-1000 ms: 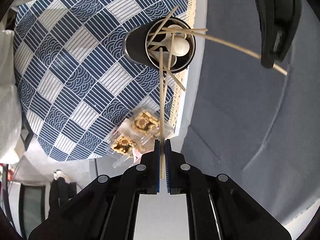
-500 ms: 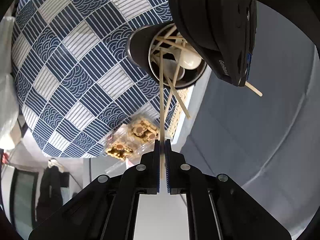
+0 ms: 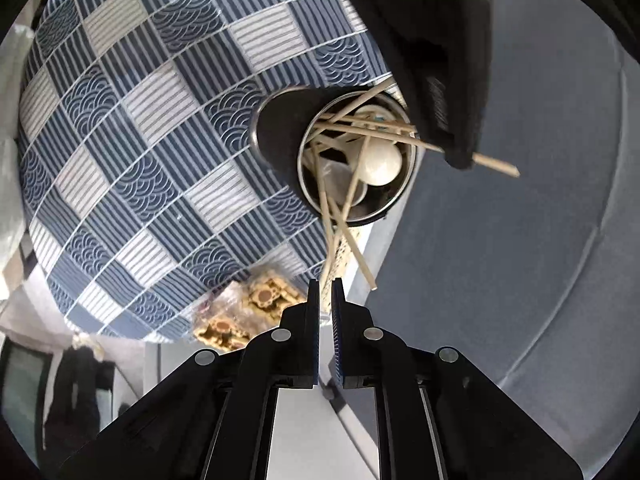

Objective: Organize utensils

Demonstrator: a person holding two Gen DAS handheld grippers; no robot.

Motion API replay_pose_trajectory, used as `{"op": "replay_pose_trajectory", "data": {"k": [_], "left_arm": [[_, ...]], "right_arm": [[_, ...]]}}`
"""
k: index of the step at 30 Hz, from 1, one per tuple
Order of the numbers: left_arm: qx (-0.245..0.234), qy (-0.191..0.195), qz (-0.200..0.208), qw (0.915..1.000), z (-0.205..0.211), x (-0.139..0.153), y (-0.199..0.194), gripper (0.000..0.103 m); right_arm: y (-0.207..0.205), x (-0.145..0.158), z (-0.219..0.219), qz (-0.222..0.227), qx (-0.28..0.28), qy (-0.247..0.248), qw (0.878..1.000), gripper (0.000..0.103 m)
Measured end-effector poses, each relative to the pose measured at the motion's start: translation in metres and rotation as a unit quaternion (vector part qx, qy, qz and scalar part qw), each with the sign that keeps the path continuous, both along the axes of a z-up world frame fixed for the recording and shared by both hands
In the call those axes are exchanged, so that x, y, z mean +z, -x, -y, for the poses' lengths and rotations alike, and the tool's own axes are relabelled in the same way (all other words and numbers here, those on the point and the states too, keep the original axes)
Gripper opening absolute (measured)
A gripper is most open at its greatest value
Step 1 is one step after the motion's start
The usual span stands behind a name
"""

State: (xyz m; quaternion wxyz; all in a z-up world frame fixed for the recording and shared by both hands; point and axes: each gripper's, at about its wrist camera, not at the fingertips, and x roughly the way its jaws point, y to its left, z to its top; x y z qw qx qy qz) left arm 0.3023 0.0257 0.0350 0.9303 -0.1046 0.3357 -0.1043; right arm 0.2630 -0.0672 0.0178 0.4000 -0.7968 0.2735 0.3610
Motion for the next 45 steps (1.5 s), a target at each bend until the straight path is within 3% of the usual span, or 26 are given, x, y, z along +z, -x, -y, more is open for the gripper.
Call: {"op": "replay_pose_trajectory", "data": {"k": [2,4,6,11,13,16,22,27,31,33,37,41,44,45], "left_arm": [[0.007,0.005,-0.003,1.0000,-0.002,0.001,0.006,0.010],[0.018,0.012,-0.008,0.9997,-0.005,0.004,0.014,0.038],[0.031,0.004,-0.004,0.9995,-0.006,0.007,0.024,0.046],[0.069,-0.024,-0.006,0.9973,-0.005,0.013,0.051,0.081],[0.079,-0.028,-0.013,0.9964,-0.002,0.014,0.058,0.093],[0.095,-0.044,-0.024,0.9943,0.007,0.012,0.075,0.097],[0.124,-0.091,-0.045,0.9871,0.028,0.005,0.105,0.097],[0.141,-0.137,-0.061,0.9785,0.048,-0.005,0.124,0.097],[0.155,-0.121,-0.069,0.9781,0.057,-0.013,0.145,0.097],[0.169,-0.130,-0.065,0.9748,0.063,-0.014,0.153,0.097],[0.169,-0.120,-0.081,0.9749,0.070,-0.021,0.169,0.097],[0.183,-0.133,-0.079,0.9709,0.080,-0.020,0.187,0.097],[0.189,-0.143,-0.082,0.9680,0.088,-0.017,0.198,0.097],[0.191,-0.143,-0.082,0.9677,0.091,-0.017,0.202,0.097]], "right_arm": [[0.001,0.004,0.001,-0.002,-0.002,-0.019,1.000,0.035],[0.004,0.011,0.003,-0.010,-0.004,-0.043,0.999,0.045],[0.009,0.019,0.007,-0.016,-0.005,-0.076,0.997,0.055],[0.017,0.037,0.024,-0.019,-0.014,-0.158,0.987,0.085],[0.017,0.042,0.031,-0.028,-0.035,-0.192,0.980,0.085],[0.019,0.048,0.044,-0.045,-0.072,-0.257,0.963,0.085],[0.027,0.046,0.079,-0.080,-0.153,-0.377,0.910,0.087],[0.038,0.036,0.121,-0.141,-0.257,-0.458,0.839,0.089],[0.053,0.017,0.150,-0.158,-0.303,-0.494,0.800,0.089],[0.059,0.004,0.164,-0.159,-0.327,-0.515,0.776,0.089],[0.073,-0.018,0.193,-0.172,-0.387,-0.547,0.722,0.089],[0.082,-0.031,0.211,-0.141,-0.441,-0.560,0.687,0.089],[0.085,-0.033,0.226,-0.149,-0.472,-0.566,0.659,0.092],[0.088,-0.033,0.229,-0.147,-0.477,-0.567,0.656,0.092]]}}
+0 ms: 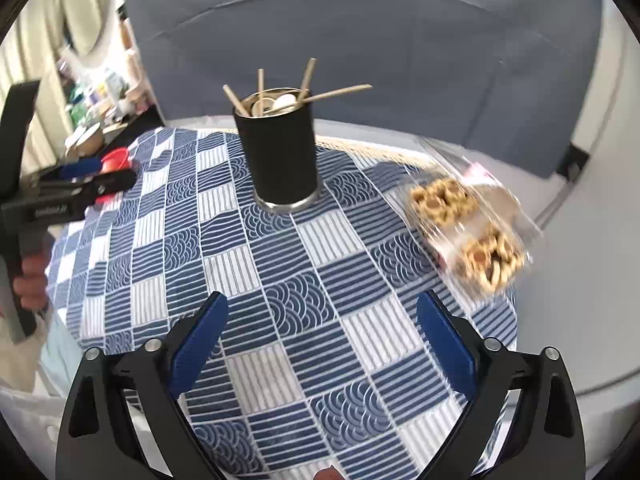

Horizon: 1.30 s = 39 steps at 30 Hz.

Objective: Organize utensils

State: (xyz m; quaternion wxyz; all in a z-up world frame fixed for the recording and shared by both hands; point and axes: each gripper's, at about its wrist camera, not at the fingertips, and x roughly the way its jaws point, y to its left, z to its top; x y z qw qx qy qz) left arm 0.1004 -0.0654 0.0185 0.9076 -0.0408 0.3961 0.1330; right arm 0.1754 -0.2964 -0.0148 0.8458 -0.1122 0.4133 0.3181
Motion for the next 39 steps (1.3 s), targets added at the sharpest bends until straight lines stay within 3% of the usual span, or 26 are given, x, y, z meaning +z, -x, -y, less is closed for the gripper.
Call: {"op": "replay_pose_trajectory", "data": {"k": [4,8,11,22,39], "left_arm": [[0.007,-0.010,-0.012,0.9999,0.015,0.001,0.015,0.097],[0.011,0.040,-0.024,0.9988,0.020,-0.002,0.023,0.097],[0.015,0.019,-0.025,0.9994,0.030,-0.002,0.030,0.097],[0.025,0.007,-0.042,0.9988,0.046,-0.009,0.042,0.097],[0.035,0.035,-0.050,0.9975,0.042,-0.014,0.044,0.097]], "right_arm": [[0.015,-0.001,0.006,-0.005,-0.009,0.005,1.000,0.093],[0.026,-0.005,0.009,-0.015,-0.017,-0.002,1.000,0.093],[0.030,-0.005,0.005,-0.005,-0.010,0.008,1.000,0.094],[0.032,-0.008,0.003,-0.008,-0.006,0.008,1.000,0.094],[0.034,-0.011,0.003,-0.014,-0.009,0.012,1.000,0.094]]}}
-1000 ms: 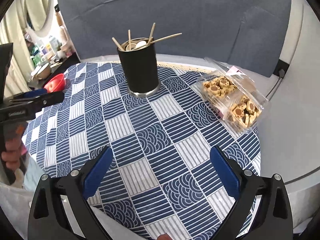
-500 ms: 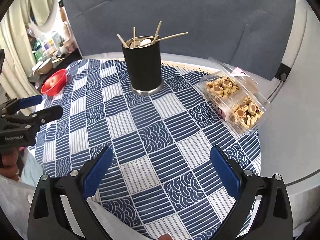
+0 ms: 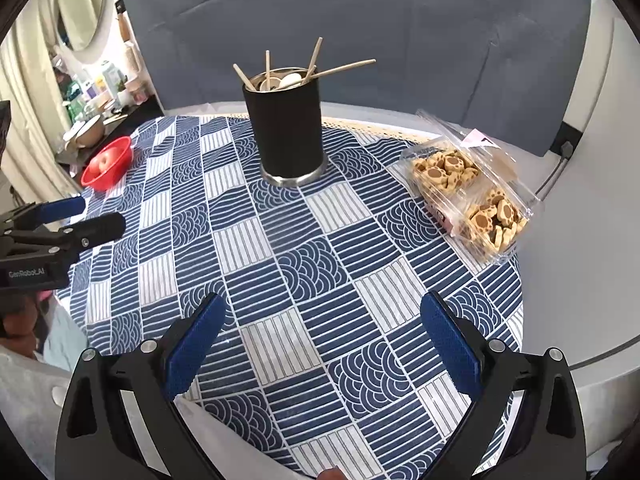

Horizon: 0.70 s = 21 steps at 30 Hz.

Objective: Organize utensils

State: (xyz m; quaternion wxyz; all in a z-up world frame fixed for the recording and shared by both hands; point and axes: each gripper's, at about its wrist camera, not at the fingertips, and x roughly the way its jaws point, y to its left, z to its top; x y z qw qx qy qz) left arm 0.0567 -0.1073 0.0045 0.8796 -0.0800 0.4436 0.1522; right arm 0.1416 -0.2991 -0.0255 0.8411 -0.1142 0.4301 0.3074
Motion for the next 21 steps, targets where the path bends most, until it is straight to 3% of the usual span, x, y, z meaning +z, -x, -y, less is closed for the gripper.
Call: {"op": "replay_pose_trajectory", "data": {"k": [21], "left_arm": [[-0.022,-0.003,-0.004,0.9998,0.0098,-0.0007,-0.0024,0.097]], "right_arm": [[-0.0018,-0.0021,0.0002,-0.008,0.000,-0.002,1.000,0.094]]}}
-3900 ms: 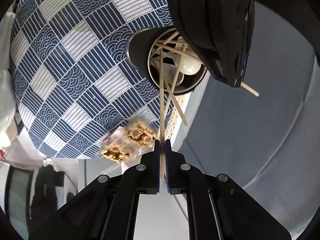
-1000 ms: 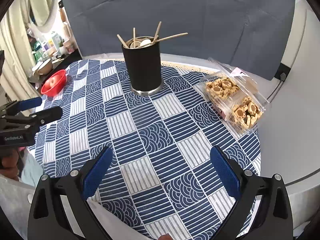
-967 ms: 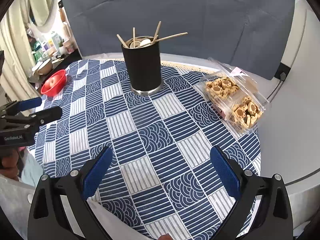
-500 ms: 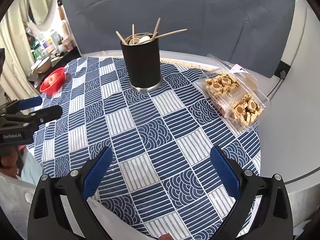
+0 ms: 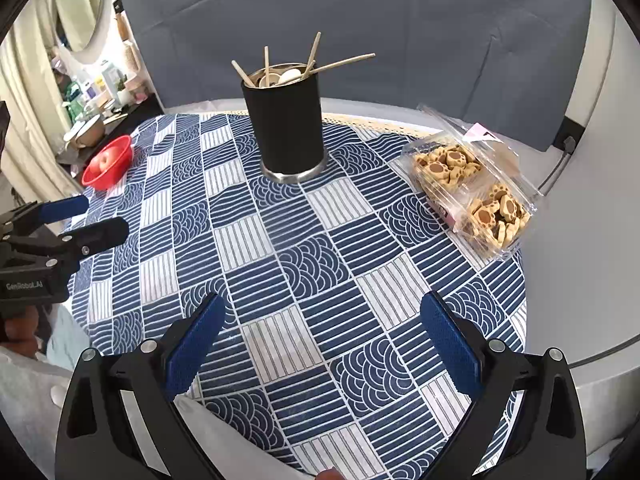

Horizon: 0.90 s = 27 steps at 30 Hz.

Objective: Organize utensils

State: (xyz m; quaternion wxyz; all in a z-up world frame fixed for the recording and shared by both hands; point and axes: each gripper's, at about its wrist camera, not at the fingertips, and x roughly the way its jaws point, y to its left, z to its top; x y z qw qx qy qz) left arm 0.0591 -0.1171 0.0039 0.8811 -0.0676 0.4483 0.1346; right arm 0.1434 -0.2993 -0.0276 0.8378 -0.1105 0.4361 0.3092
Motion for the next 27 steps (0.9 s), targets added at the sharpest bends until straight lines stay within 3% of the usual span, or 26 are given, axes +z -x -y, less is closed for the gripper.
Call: {"op": "replay_pose_trajectory", "data": {"k": [27], "left_arm": [[0.013,0.006,0.004,0.9999,-0.0063,0.0034,0.0027,0.097]], "right_arm": [[-0.0019,0.0004,-0.0003,0.004,0.001,0.008,1.000,0.094]]}}
